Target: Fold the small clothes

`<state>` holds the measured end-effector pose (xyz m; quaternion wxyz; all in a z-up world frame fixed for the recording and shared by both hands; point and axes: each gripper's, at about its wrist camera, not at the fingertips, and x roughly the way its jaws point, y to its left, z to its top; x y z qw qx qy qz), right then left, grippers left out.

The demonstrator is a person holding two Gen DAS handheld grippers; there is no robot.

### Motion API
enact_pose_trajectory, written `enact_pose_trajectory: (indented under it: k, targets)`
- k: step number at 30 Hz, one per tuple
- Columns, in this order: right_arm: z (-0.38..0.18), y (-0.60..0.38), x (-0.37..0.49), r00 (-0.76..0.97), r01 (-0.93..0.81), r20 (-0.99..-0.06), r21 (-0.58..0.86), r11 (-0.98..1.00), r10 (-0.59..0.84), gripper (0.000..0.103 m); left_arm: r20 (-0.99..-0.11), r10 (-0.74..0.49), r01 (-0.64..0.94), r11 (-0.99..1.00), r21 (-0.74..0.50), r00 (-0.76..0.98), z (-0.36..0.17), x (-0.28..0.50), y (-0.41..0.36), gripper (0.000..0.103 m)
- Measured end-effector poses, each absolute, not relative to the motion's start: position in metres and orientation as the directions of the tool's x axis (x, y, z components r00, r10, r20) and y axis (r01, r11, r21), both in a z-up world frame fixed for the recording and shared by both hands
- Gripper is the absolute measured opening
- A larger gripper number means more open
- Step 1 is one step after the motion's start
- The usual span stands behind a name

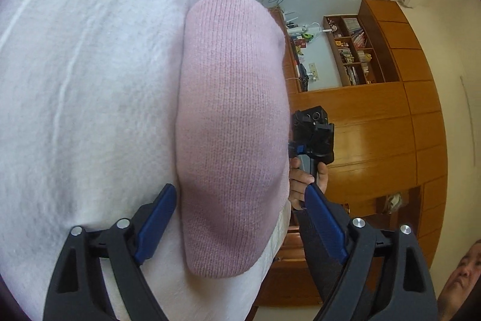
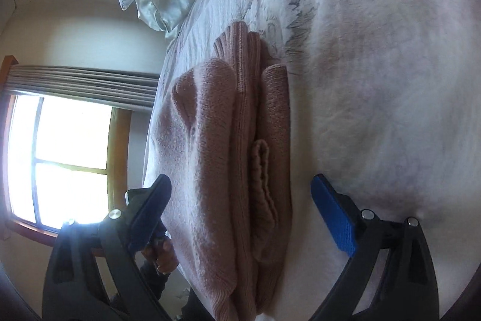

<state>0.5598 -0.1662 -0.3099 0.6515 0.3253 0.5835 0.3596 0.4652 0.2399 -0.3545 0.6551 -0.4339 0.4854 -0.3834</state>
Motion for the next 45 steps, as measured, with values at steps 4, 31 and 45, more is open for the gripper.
enact_pose_trajectory:
  k: [4,31,45]
  targets:
    - [-0.315,-0.151,0.58,0.051,-0.097,-0.533,0.839,0.535,0.845,0.094,-0.282,-0.933,0.088,0.307,-0.947,0.223,-0.36,0.469,0.23,0.088]
    - [-0.316,-0.105,0.592,0.081,-0.137,-0.531,0.833,0.537,0.844,0.052,-0.533,-0.827,0.031,0.546,-0.837,0.176,-0.337,0.483,0.196,0.055]
    - [-0.25,-0.026,0.525,0.097,-0.196,-0.478,0.851,0.487,0.873,0.049,-0.608,-0.743,0.081,0.65,-0.756,0.279,-0.246,0.402,0.28,0.046]
